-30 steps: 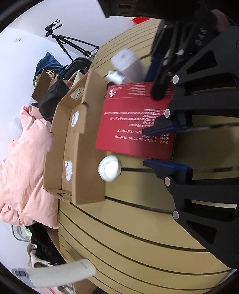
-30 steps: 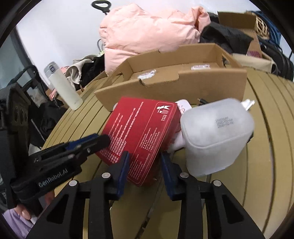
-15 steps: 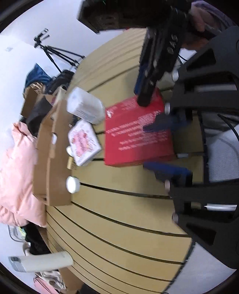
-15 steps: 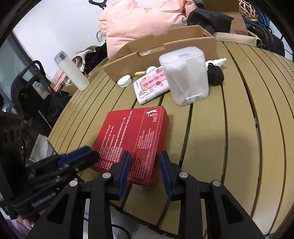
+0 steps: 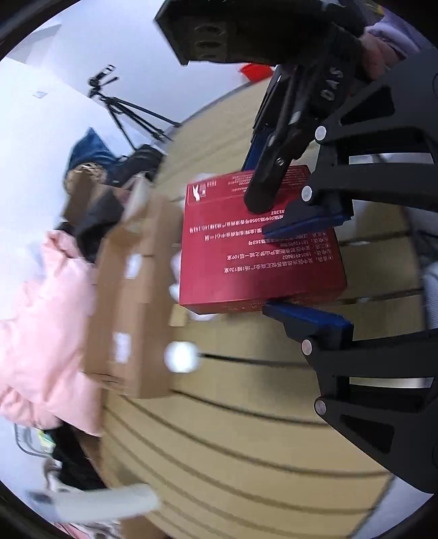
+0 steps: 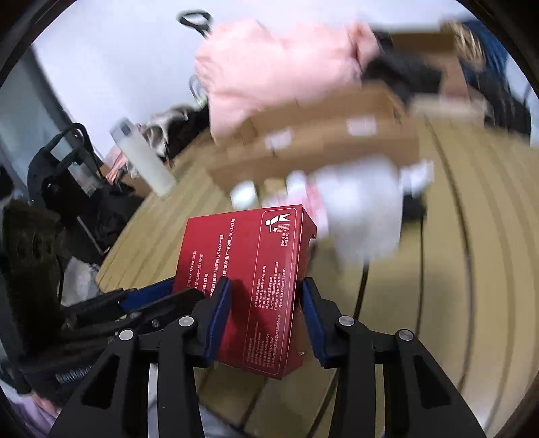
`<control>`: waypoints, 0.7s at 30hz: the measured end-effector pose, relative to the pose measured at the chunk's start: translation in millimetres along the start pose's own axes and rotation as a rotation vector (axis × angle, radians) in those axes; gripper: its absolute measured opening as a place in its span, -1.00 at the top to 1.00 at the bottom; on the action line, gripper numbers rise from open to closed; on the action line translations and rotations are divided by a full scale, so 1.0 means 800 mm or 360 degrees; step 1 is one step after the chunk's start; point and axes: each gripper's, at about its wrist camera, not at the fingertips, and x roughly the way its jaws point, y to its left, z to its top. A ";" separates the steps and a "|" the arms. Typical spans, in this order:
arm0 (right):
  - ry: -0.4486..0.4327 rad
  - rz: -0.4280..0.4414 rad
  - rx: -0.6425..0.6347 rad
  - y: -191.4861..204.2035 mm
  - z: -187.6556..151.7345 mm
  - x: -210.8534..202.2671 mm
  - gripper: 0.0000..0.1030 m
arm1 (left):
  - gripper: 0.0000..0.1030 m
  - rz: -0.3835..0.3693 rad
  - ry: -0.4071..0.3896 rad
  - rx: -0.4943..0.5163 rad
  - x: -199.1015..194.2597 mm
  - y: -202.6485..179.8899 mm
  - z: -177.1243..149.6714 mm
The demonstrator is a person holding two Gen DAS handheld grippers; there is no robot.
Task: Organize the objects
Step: 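Carry the red box into the cardboard tray and open the right tool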
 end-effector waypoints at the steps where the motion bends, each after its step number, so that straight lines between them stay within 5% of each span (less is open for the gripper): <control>1: -0.0035 -0.0023 -0.0059 0.007 0.029 -0.001 0.13 | 0.32 -0.0006 -0.0011 0.0002 0.002 0.003 0.023; 6: -0.0016 -0.0036 -0.0121 0.011 0.162 0.048 0.13 | 0.32 -0.0012 0.0062 -0.0043 0.051 0.044 0.156; 11: 0.0103 -0.0109 -0.0017 -0.014 0.268 0.158 0.13 | 0.38 0.0030 0.0204 -0.0100 0.138 0.103 0.252; 14: 0.0209 -0.0142 0.0028 -0.025 0.298 0.229 0.13 | 0.44 0.0224 0.0235 -0.0042 0.177 0.129 0.281; 17: 0.0286 -0.0129 0.0050 -0.030 0.311 0.284 0.13 | 0.26 0.0402 0.0242 -0.0111 0.203 0.160 0.285; 21: 0.0408 -0.0094 0.0126 -0.036 0.306 0.326 0.12 | 0.07 0.0275 0.0169 -0.0115 0.190 0.167 0.271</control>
